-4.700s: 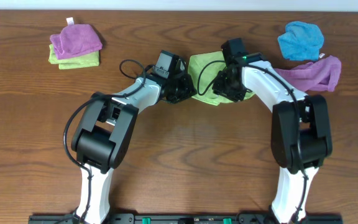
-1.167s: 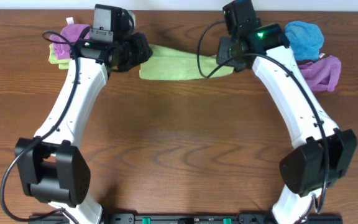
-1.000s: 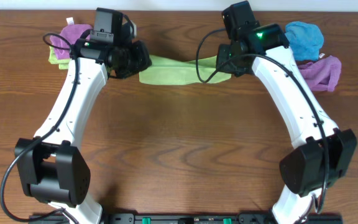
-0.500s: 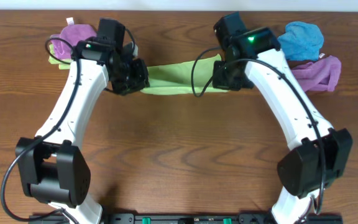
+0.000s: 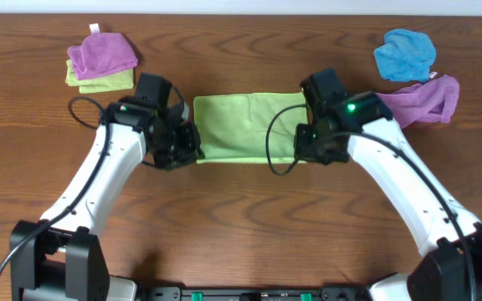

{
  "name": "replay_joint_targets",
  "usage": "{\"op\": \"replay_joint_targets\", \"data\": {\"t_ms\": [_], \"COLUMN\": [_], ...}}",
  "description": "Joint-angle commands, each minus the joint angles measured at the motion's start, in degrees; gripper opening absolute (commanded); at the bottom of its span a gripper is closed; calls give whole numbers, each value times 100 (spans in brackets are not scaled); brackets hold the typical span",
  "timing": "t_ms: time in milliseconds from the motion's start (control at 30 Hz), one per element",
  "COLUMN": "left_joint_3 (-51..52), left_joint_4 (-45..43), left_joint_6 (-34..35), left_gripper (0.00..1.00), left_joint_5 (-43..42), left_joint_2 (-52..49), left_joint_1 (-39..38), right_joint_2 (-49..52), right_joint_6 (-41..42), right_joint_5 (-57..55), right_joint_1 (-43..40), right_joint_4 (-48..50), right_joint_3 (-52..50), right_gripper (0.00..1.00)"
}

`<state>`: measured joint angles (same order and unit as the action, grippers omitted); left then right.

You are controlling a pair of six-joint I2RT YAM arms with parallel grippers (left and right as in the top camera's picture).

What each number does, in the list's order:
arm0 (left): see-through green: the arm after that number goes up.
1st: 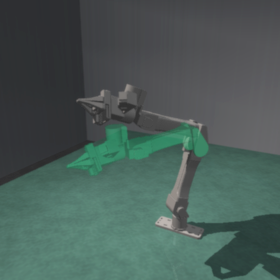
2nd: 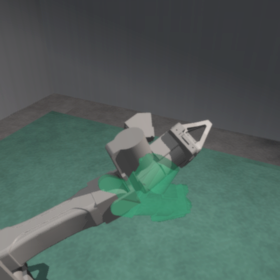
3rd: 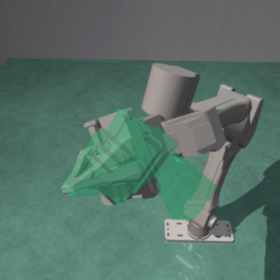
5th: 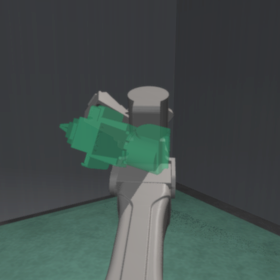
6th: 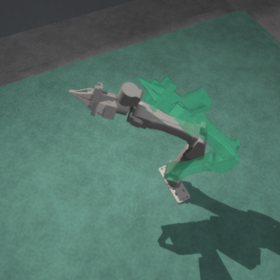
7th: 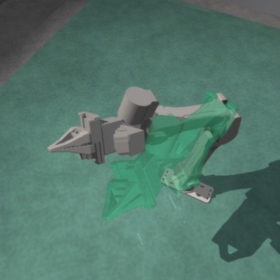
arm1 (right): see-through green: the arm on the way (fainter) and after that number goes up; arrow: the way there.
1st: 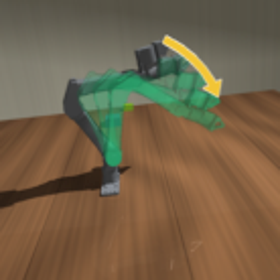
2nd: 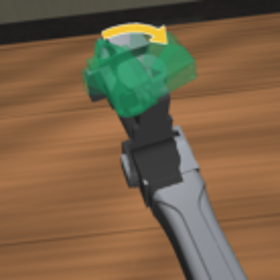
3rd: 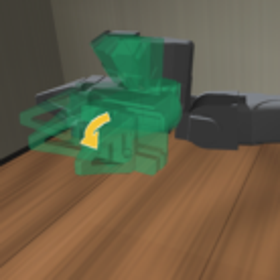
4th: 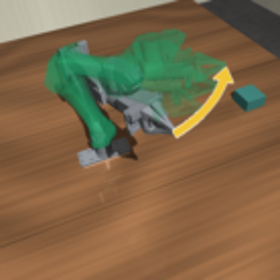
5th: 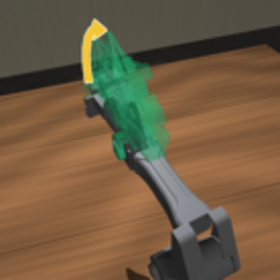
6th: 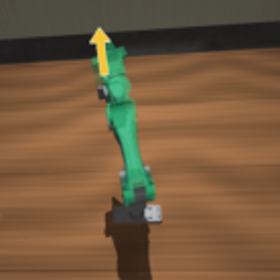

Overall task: Fold the cloth
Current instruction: 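Lay the stretched towel flat, pulling both grippers toward the front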

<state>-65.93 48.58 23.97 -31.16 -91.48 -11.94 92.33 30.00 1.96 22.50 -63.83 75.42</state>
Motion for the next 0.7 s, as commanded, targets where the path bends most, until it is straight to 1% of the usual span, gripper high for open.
{"op": "replay_joint_targets", "data": {"t_ms": [0,167,300,500,667], "left_joint_3": [470,977,1335,1735,1812], "left_joint_4": [-57,-498,-699,-793,-793], "left_joint_6": [4,7,4,-146,-195], "left_gripper": [6,6,6,6,6], "left_joint_5": [562,577,632,756,776], "left_joint_2": [-26,-26,-26,-26,-26], "left_joint_1": [15,-262,-321,-319,-319], "right_joint_2": [-31,-31,-31,-31,-31], "right_joint_6": [114,490,693,730,887], "right_joint_5": [-599,-599,-623,-772,-857], "right_joint_1": [11,256,345,345,345], "right_joint_4": [83,828,1091,1032,1005], "right_joint_3": [-560,-1554,-2050,-2181,-2192], "right_gripper": [1,1,2,1,1]}}
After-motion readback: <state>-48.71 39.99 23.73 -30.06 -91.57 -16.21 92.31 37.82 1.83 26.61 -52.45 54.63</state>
